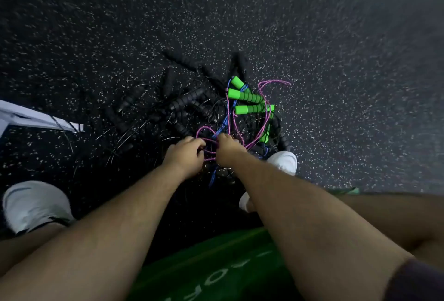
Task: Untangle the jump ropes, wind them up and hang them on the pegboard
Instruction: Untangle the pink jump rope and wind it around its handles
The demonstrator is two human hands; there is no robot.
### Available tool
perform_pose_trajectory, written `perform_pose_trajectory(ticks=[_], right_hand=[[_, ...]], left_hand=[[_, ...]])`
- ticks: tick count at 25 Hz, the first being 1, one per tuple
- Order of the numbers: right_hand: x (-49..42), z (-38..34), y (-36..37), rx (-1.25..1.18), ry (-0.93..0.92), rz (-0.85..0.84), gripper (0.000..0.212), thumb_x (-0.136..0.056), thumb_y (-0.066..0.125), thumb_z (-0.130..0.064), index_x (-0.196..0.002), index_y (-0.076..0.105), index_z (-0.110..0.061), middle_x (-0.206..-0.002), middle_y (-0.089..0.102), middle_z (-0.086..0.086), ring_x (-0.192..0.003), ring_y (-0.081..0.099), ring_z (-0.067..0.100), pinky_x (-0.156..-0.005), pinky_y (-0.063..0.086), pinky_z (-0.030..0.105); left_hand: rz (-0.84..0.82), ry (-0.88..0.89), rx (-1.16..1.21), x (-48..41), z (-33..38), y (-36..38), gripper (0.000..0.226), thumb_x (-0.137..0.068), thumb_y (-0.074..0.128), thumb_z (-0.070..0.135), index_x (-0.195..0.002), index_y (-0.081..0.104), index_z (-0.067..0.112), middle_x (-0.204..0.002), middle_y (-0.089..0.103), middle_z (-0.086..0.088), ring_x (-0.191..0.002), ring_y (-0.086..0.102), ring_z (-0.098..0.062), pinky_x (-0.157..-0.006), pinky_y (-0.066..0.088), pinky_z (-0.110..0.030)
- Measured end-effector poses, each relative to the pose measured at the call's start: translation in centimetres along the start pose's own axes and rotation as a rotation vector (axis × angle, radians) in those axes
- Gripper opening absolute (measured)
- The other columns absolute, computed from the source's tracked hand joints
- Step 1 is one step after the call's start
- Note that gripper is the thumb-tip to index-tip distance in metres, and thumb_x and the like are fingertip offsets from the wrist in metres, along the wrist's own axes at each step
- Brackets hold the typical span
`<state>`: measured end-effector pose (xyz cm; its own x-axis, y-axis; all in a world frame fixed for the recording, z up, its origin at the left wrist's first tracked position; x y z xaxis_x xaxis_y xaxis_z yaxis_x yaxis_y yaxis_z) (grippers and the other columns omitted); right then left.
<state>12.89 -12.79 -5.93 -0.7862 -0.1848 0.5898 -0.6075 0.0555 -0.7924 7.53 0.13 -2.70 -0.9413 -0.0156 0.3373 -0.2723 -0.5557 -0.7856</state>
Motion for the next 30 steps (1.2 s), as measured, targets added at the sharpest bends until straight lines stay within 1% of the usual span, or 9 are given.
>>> perform_pose_trajectory(ticks=[7,10,14,15,17,19,24,26,30], right_hand=[[-3.0,0.7,1.2,-0.064,0.070,0.010,0.036,-0.094,0.056,-0.017,-0.130,0.055,-0.014,-0.130,0.056,0.012,-0.123,0.052,0.033,-0.097,0.051,0.045],[-1.9,0.4,0.9,0.009,-0.011,0.034,0.038,-0.096,0.055,-0.014,-0.133,0.050,-0.008,-0.134,0.052,0.014,-0.127,0.046,0.032,-0.097,0.047,0.046],[1.7,-2.4,-4.6,0.088,-0.178,0.121,0.029,-0.096,0.053,-0.010,-0.124,0.047,-0.008,-0.127,0.060,0.014,-0.121,0.050,0.032,-0.089,0.046,0.044],[3.1,-3.6,-7.0,0.096,-0.223,0.151,0.031,-0.095,0.053,-0.009,-0.125,0.047,-0.007,-0.127,0.059,0.015,-0.122,0.050,0.033,-0.091,0.045,0.044],[5.7,-6.1,-11.8,0.140,-0.319,0.211,0.031,-0.094,0.050,-0.009,-0.125,0.048,-0.006,-0.130,0.058,0.016,-0.124,0.050,0.035,-0.096,0.044,0.044],[8.6,-8.8,-16.8,0.223,-0.419,0.263,0.029,-0.095,0.049,-0.009,-0.124,0.050,-0.007,-0.129,0.058,0.016,-0.123,0.052,0.034,-0.096,0.044,0.042],[15.7,-11.1,-28.4,0.218,-0.473,0.299,0.021,-0.105,0.045,-0.031,-0.109,0.056,-0.013,-0.104,0.058,0.008,-0.095,0.055,0.024,-0.075,0.035,0.030],[17.8,-11.0,-31.9,0.166,-0.467,0.311,0.024,-0.106,0.045,-0.032,-0.108,0.057,-0.011,-0.101,0.059,0.008,-0.089,0.052,0.021,-0.072,0.035,0.028],[20.8,-12.9,-35.7,-0.185,-0.611,0.499,0.027,-0.107,0.045,-0.031,-0.104,0.063,-0.011,-0.080,0.057,-0.003,-0.071,0.055,0.017,-0.051,0.038,0.021]], left_hand=[[-0.026,-0.022,-0.030,-2.8,0.8,0.4,0.033,-0.096,0.053,0.023,-0.128,0.061,0.027,-0.130,0.058,0.001,-0.118,0.057,-0.023,-0.103,0.042,-0.037],[0.015,-0.040,0.015,-2.8,1.1,0.0,0.035,-0.094,0.054,0.018,-0.128,0.059,0.025,-0.132,0.056,0.001,-0.119,0.056,-0.024,-0.102,0.042,-0.038],[0.006,-0.077,0.063,-2.1,2.1,-2.6,0.056,-0.093,0.060,0.018,-0.147,0.043,0.020,-0.144,0.054,-0.003,-0.130,0.052,-0.027,-0.109,0.041,-0.041],[0.005,-0.083,0.090,-1.7,2.6,-4.1,0.048,-0.094,0.057,0.017,-0.141,0.049,0.022,-0.135,0.061,-0.004,-0.124,0.057,-0.029,-0.104,0.045,-0.039],[0.042,-0.075,0.149,-1.0,3.6,-7.7,0.016,-0.096,0.047,0.013,-0.104,0.059,0.020,-0.104,0.068,-0.006,-0.105,0.063,-0.033,-0.084,0.048,-0.036],[0.116,-0.010,0.198,0.3,5.3,-13.0,0.024,-0.101,0.041,0.009,-0.079,0.047,0.019,-0.084,0.059,-0.004,-0.091,0.060,-0.032,-0.071,0.040,-0.037],[0.288,0.124,0.146,6.1,9.0,-29.2,0.025,-0.108,0.042,0.025,-0.086,0.054,0.020,-0.085,0.056,-0.002,-0.074,0.053,-0.018,-0.062,0.041,-0.039],[0.344,0.136,0.163,8.2,9.0,-34.5,0.023,-0.106,0.046,0.027,-0.086,0.054,0.021,-0.084,0.057,-0.002,-0.076,0.058,-0.021,-0.069,0.051,-0.044],[0.408,0.154,0.385,11.1,8.4,-39.7,0.026,-0.106,0.048,0.033,-0.085,0.053,0.018,-0.075,0.047,-0.001,-0.065,0.052,-0.018,-0.064,0.050,-0.036]])
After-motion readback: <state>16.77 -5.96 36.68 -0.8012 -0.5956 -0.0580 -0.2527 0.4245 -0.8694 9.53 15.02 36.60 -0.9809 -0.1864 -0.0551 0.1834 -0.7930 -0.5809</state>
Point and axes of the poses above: each hand's wrist, its own x-axis away from the middle knuckle, its own y-axis out of the palm, z = x × y, the point moved 8 cm from there along -x, towards the middle knuckle
